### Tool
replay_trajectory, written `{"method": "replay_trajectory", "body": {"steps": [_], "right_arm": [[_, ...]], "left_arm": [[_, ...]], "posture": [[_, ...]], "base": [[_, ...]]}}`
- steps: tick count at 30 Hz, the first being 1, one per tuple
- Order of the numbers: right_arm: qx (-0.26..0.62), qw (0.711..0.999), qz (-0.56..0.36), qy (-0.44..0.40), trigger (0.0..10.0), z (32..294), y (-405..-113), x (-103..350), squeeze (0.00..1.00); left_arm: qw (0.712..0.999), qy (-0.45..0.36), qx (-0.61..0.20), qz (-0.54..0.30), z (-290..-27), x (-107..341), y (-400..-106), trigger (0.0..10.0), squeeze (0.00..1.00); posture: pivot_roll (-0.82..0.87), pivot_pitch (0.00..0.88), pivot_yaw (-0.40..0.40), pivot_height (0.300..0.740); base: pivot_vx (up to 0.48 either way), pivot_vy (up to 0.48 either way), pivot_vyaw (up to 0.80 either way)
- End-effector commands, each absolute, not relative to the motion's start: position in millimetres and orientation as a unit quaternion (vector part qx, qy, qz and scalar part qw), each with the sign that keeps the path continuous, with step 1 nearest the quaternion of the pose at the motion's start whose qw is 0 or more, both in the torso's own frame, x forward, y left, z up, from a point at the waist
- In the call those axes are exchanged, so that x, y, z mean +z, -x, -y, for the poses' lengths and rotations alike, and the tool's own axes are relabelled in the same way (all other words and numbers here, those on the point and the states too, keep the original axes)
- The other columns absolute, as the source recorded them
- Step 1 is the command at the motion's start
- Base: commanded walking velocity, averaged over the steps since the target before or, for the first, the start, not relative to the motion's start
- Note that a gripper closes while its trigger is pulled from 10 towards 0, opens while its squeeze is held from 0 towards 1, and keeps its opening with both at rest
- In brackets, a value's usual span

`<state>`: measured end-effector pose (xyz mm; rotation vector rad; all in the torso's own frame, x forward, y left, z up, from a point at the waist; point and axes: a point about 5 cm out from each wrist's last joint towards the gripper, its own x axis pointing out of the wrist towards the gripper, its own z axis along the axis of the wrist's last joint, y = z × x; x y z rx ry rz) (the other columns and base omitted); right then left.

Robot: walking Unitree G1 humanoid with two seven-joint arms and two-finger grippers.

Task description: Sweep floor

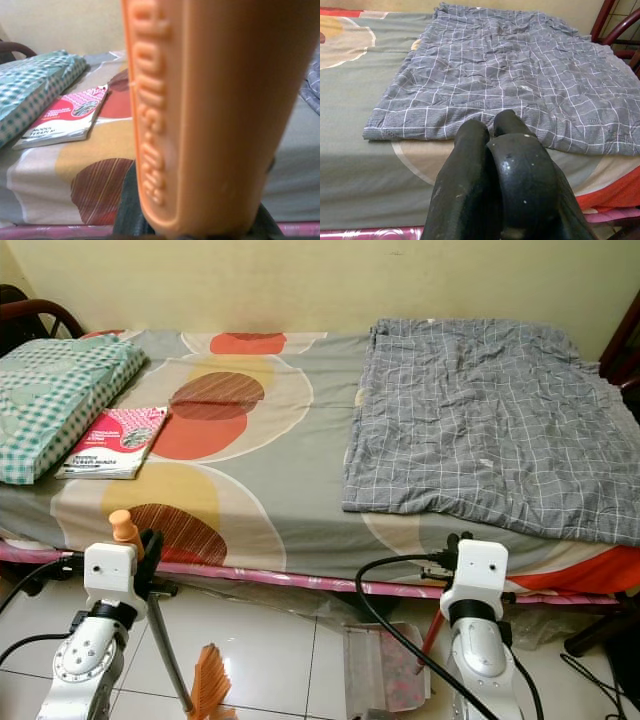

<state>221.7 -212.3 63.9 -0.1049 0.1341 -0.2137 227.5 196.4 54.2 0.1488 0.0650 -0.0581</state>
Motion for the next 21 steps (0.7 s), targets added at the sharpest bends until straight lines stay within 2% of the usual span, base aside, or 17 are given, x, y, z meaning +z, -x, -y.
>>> {"method": "replay_trajectory", "body": {"steps": [1, 3, 5, 11, 16, 17, 18, 21], "right_arm": [[0.051, 0.998, -0.016, 0.019, 10.0, 160.8, -360.7, 147.9, 0.0], [0.013, 1.0, -0.021, -0.012, 10.0, 167.0, -324.5, 117.4, 0.0], [0.014, 1.0, -0.022, -0.012, 10.0, 165.8, -319.2, 114.3, 0.0], [0.019, 0.999, -0.028, -0.009, 10.0, 164.7, -316.5, 111.0, 0.0], [0.032, 0.999, -0.041, -0.016, 10.0, 165.8, -326.1, 108.1, 0.0], [0.036, 0.998, -0.041, -0.011, 10.0, 165.7, -326.1, 108.5, 0.0], [0.019, 0.998, -0.042, 0.03, 10.0, 170.7, -325.6, 107.9, 0.0], [0.02, 0.998, -0.048, 0.022, 10.0, 172.4, -325.0, 105.7, 0.0]], "left_arm": [[0.999, -0.007, -0.042, 0.004, -159.5, 119.2, -326.7, 10.0, 0.0], [0.999, -0.015, -0.036, -0.01, -162.9, 103.6, -304.9, 10.0, 0.0], [0.999, -0.014, -0.038, -0.013, -162.0, 101.8, -302.7, 10.0, 0.0], [0.999, -0.013, -0.044, -0.02, -159.2, 99.1, -304.7, 10.0, 0.0], [0.998, -0.021, -0.05, -0.034, -155.2, 99.2, -309.8, 10.0, 0.0], [0.998, -0.023, -0.05, -0.034, -155.0, 99.3, -309.2, 10.0, 0.0], [0.998, -0.031, -0.053, -0.029, -154.2, 100.1, -308.5, 10.0, 0.0], [0.997, -0.051, -0.058, -0.017, -153.2, 102.8, -308.3, 10.0, 0.0]], "posture": [[0.02, 0.0, -0.025, 0.74], [0.0, 0.0, 0.007, 0.74], [0.0, 0.0, 0.005, 0.74], [-0.01, 0.0, 0.0, 0.74], [-0.01, 0.0, -0.002, 0.74], [-0.01, 0.0, -0.003, 0.74], [-0.01, 0.0, -0.003, 0.74], [-0.01, 0.0, -0.002, 0.74]], "base": [[0.0, 0.0, 0.0], [0.0, 0.0, 0.0], [0.0, 0.0, 0.0], [0.0, 0.0, 0.0], [0.0, 0.0, 0.0], [0.0, 0.0, 0.0], [0.0, 0.0, 0.0], [0.0, 0.0, 0.0]]}}
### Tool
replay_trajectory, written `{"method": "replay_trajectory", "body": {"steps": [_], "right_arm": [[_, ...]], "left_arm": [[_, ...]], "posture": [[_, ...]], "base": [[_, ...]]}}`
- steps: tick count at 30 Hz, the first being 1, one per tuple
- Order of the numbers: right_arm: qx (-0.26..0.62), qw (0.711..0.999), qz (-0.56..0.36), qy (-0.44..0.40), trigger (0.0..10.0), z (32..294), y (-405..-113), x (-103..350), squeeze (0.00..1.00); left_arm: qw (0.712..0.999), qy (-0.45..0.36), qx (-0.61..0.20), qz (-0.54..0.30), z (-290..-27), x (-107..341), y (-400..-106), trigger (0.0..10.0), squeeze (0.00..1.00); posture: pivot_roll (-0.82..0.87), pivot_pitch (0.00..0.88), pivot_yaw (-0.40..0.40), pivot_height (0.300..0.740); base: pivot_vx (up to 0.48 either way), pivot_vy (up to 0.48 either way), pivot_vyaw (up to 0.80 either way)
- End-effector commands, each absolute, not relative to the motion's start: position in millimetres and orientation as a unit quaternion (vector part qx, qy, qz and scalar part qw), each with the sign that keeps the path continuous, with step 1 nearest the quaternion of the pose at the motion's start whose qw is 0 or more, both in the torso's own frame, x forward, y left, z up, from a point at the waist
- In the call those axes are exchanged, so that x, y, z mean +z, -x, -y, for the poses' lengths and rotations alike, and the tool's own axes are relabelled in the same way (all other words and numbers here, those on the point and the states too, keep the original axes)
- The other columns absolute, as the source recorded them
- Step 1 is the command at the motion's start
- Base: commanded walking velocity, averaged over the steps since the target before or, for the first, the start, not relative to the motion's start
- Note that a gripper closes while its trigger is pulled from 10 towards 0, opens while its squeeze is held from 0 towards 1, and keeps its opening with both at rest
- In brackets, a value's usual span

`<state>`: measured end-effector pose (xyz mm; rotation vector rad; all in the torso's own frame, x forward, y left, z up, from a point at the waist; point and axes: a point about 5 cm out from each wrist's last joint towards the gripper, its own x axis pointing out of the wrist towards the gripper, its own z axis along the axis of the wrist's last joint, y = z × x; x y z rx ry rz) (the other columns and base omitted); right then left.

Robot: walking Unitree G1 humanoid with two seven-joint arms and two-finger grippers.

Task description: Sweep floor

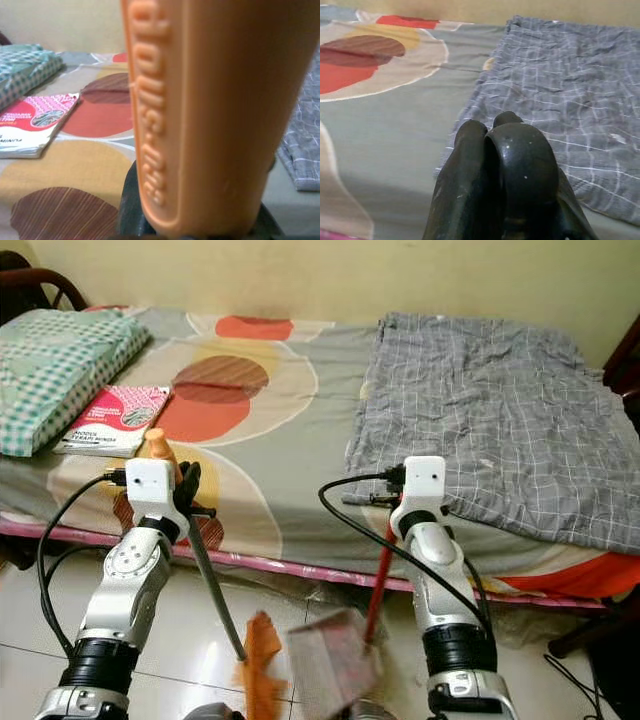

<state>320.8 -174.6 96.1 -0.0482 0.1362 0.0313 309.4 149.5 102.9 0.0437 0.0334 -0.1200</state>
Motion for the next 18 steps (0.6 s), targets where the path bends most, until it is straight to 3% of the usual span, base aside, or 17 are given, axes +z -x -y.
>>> {"method": "replay_trajectory", "body": {"steps": [1, 10, 18], "right_arm": [[0.022, 0.998, -0.046, 0.021, 10.0, 172.3, -324.9, 105.9, 0.0], [0.021, 0.999, -0.036, 0.015, 10.0, 170.2, -326.6, 107.2, 0.0], [0.053, 0.997, -0.03, 0.056, 10.0, 162.4, -327.6, 109.1, 0.0]], "left_arm": [[0.996, -0.058, -0.06, -0.01, -152.6, 104.5, -308.4, 10.0, 0.0], [0.989, -0.122, -0.043, 0.078, -158.3, 134.0, -315.6, 10.0, 0.0], [0.987, -0.139, -0.026, 0.076, -166.2, 129.9, -313.2, 10.0, 0.0]], "posture": [[-0.01, 0.0, -0.002, 0.74], [-0.01, 0.0, -0.003, 0.74], [0.0, 0.0, -0.007, 0.74]], "base": [[0.0, 0.0, 0.0], [0.0, 0.0, 0.0], [0.0, 0.0, 0.0]]}}
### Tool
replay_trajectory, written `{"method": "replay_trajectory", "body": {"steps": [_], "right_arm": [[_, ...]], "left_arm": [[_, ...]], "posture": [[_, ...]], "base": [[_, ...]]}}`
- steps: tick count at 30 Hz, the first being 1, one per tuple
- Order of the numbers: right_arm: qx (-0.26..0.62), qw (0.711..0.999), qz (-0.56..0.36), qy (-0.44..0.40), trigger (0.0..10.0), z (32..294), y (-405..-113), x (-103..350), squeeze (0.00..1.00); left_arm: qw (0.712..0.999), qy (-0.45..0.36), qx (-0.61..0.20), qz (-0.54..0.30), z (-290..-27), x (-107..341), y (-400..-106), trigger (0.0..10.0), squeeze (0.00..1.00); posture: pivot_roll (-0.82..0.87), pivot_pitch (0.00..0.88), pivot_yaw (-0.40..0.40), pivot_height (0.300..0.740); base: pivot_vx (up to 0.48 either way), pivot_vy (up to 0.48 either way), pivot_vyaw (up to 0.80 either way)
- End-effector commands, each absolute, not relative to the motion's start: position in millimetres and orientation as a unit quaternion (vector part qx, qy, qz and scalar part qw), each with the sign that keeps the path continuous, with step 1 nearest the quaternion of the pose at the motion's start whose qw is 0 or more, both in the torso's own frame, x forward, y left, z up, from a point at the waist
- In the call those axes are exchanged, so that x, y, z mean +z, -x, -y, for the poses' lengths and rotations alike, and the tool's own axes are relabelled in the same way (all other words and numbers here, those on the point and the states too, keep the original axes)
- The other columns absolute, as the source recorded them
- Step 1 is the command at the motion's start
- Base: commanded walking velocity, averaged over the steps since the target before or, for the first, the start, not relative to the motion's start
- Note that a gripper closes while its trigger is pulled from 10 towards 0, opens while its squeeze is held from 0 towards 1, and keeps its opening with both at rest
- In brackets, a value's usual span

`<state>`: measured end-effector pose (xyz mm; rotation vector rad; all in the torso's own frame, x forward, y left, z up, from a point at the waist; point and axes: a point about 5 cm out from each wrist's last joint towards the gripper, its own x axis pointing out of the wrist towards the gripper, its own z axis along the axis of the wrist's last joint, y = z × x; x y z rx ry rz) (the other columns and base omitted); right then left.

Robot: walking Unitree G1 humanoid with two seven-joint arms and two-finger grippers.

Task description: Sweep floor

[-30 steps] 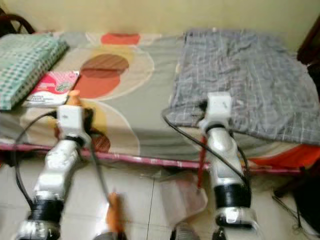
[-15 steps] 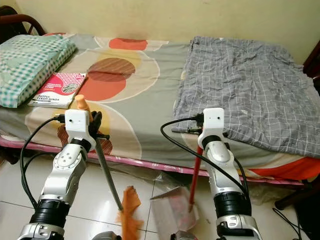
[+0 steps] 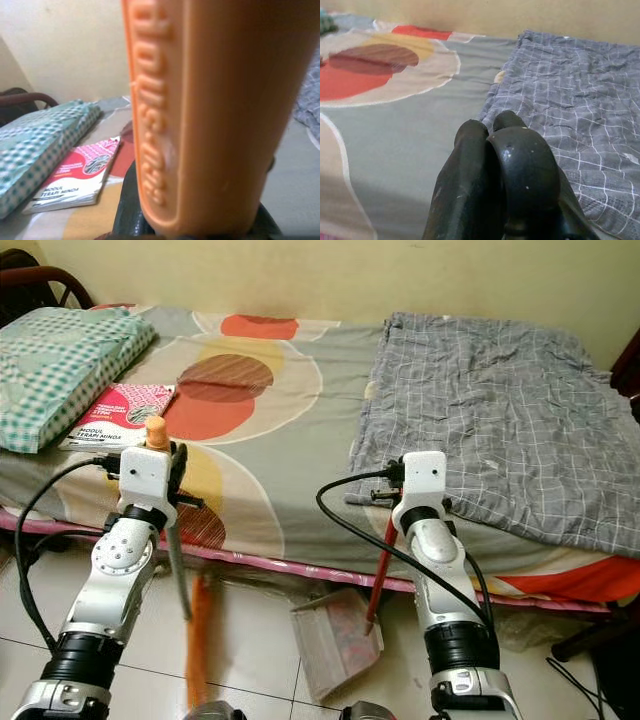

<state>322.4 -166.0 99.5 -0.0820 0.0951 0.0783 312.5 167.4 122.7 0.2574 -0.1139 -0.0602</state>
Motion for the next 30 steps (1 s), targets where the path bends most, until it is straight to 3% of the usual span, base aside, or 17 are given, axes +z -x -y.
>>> {"method": "replay_trajectory", "body": {"steps": [1, 8, 30], "right_arm": [[0.057, 0.996, -0.022, 0.069, 10.0, 162.1, -327.9, 111.2, 0.0], [0.065, 0.996, -0.009, 0.065, 10.0, 157.8, -330.2, 115.4, 0.0], [0.069, 0.995, 0.005, 0.073, 10.0, 154.7, -332.1, 116.6, 0.0]], "left_arm": [[0.985, -0.152, -0.024, 0.08, -166.5, 129.4, -311.9, 10.0, 0.0], [0.982, -0.142, -0.043, 0.115, -164.1, 136.0, -302.9, 10.0, 0.0], [0.989, -0.124, -0.05, 0.07, -153.6, 124.0, -305.3, 10.0, 0.0]], "posture": [[0.0, 0.0, -0.007, 0.74], [0.0, 0.0, -0.005, 0.74], [0.0, 0.0, -0.008, 0.74]], "base": [[0.0, 0.0, 0.66], [0.0, 0.0, 0.78], [0.0, 0.0, 0.8]]}}
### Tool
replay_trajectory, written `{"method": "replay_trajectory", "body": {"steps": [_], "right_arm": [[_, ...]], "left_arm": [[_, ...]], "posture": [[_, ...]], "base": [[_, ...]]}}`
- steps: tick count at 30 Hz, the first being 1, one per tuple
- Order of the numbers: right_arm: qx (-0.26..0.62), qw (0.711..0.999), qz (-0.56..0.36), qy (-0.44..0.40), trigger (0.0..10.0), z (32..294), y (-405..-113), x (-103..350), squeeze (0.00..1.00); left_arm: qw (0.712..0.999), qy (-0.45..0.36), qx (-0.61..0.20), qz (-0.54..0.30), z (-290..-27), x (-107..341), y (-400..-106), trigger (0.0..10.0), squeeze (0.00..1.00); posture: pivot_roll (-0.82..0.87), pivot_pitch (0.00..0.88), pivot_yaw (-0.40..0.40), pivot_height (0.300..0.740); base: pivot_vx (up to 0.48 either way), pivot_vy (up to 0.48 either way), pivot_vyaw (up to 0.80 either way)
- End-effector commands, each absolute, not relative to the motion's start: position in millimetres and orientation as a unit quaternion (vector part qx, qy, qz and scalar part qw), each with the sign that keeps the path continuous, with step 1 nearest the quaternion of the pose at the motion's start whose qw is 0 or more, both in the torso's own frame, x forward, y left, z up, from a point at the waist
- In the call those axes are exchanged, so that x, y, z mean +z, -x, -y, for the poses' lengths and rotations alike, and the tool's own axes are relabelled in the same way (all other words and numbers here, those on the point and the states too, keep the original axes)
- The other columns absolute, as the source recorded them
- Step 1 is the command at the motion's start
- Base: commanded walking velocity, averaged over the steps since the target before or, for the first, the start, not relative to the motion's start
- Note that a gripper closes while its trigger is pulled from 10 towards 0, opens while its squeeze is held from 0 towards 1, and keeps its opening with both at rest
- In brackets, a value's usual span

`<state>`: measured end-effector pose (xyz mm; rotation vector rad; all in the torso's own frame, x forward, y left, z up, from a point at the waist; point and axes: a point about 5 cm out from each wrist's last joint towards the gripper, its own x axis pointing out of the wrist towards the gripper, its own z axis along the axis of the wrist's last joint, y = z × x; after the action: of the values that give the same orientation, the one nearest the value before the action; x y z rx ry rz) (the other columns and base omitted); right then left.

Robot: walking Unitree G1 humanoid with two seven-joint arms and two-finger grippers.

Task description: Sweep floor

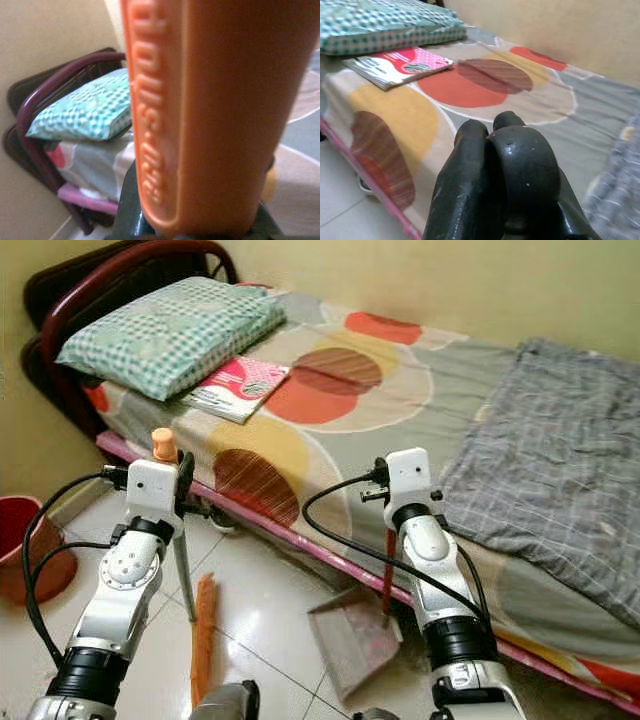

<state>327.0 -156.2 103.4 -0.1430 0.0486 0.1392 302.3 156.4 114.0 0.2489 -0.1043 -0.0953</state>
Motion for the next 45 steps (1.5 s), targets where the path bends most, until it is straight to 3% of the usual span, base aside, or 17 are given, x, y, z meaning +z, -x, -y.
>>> {"method": "replay_trajectory", "body": {"steps": [1, 13, 25, 34, 39, 45], "right_arm": [[0.069, 0.995, 0.005, 0.073, 10.0, 154.7, -332.1, 116.6, 0.0], [0.07, 0.997, 0.007, 0.034, 10.0, 151.1, -333.1, 118.1, 0.0], [0.042, 0.999, -0.004, 0.003, 10.0, 158.2, -334.1, 117.0, 0.0], [0.047, 0.996, -0.055, -0.043, 10.0, 158.0, -325.7, 97.4, 0.0], [0.089, 0.993, -0.057, 0.046, 10.0, 153.7, -319.3, 100.4, 0.0], [0.029, 0.994, -0.091, 0.059, 10.0, 175.3, -325.9, 101.4, 0.0]], "left_arm": [[0.989, -0.124, -0.05, 0.07, -153.6, 124.0, -305.3, 10.0, 0.0], [0.989, -0.122, -0.054, 0.064, -152.5, 121.3, -304.9, 10.0, 0.0], [0.997, -0.066, -0.024, 0.036, -159.7, 117.0, -308.7, 10.0, 0.0], [0.998, -0.045, -0.038, -0.028, -166.2, 94.4, -280.8, 10.0, 0.0], [0.997, -0.04, -0.019, -0.063, -189.0, 86.8, -278.8, 10.0, 0.0], [0.997, -0.05, -0.036, -0.044, -183.6, 93.8, -284.3, 10.0, 0.0]], "posture": [[0.0, 0.0, -0.008, 0.74], [0.0, 0.0, -0.008, 0.74], [0.0, 0.0, -0.009, 0.74], [0.07, 0.0, 0.004, 0.74], [0.06, 0.031, 0.018, 0.74], [0.04, 0.019, 0.0, 0.74]], "base": [[0.0, 0.0, 0.8], [0.0, 0.0, 0.8], [0.0, 0.0, 0.8], [0.0, 0.0, 0.62], [0.0, 0.0, 0.0], [0.0, 0.0, 0.0]]}}
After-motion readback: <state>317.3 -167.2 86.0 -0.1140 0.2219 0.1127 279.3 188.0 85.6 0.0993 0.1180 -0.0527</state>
